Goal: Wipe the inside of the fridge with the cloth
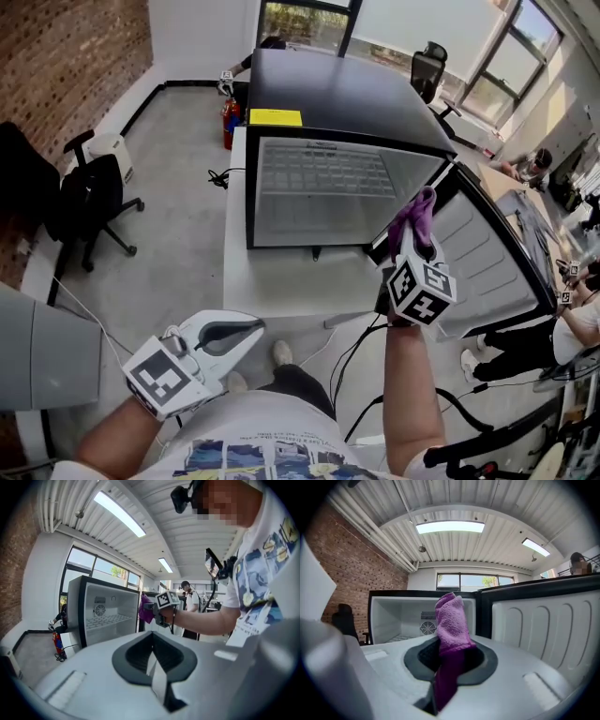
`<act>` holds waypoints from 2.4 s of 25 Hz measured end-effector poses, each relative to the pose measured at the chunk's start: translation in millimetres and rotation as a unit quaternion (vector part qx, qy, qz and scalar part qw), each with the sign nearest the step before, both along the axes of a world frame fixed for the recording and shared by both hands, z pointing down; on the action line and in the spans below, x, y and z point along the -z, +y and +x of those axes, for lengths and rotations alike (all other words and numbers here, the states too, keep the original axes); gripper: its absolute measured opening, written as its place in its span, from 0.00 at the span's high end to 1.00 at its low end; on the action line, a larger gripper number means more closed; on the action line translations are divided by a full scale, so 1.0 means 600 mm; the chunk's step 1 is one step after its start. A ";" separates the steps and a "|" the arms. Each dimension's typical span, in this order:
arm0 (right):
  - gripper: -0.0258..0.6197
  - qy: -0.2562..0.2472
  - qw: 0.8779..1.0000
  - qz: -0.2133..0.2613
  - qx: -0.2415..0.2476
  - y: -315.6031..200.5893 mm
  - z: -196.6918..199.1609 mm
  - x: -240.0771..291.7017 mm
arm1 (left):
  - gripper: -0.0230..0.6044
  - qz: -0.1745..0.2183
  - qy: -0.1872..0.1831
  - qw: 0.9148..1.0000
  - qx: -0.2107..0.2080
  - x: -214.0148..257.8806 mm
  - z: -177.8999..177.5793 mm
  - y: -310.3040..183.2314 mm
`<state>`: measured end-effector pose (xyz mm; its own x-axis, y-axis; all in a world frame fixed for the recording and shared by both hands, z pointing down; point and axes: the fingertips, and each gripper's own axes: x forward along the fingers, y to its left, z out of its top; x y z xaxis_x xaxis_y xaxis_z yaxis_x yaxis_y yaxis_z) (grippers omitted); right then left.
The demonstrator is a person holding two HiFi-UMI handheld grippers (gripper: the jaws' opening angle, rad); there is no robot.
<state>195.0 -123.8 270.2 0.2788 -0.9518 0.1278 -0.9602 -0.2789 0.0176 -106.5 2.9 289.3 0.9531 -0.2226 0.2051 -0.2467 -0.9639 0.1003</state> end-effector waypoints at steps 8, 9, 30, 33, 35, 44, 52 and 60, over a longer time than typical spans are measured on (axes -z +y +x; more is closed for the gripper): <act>0.87 -0.006 0.997 0.019 -0.072 -0.093 0.075 0.009 | 0.96 0.008 0.005 1.000 0.025 0.014 0.016 -0.048; 0.87 -0.008 0.997 0.019 -0.073 -0.104 0.078 0.008 | 0.96 0.007 0.007 1.000 0.028 0.017 0.018 -0.052; 0.87 -0.025 0.998 0.015 -0.058 -0.267 0.100 -0.012 | 0.96 -0.014 -0.012 0.998 0.063 0.006 0.045 -0.129; 0.87 -0.018 0.999 0.011 -0.047 -0.289 0.097 -0.012 | 0.96 -0.018 -0.007 0.998 0.062 0.013 0.055 -0.135; 0.87 -0.014 0.999 0.007 -0.042 -0.299 0.095 -0.015 | 0.96 -0.017 -0.005 0.998 0.059 0.016 0.062 -0.137; 0.87 0.007 1.000 -0.004 -0.009 -0.343 0.086 -0.025 | 0.96 -0.015 -0.006 0.999 0.031 0.023 0.098 -0.135; 0.87 0.019 1.000 0.000 0.007 -0.380 0.082 -0.018 | 0.96 -0.013 0.000 1.000 0.006 0.028 0.123 -0.124; 0.87 0.022 0.999 -0.006 0.026 -0.402 0.080 -0.032 | 0.96 0.001 0.003 1.000 -0.004 0.038 0.141 -0.105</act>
<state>243.1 -364.9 289.4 0.2343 -0.9637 0.1279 -0.9716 -0.2277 0.0640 -22.1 -59.8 266.4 0.9563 -0.2144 0.1989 -0.2374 -0.9663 0.0998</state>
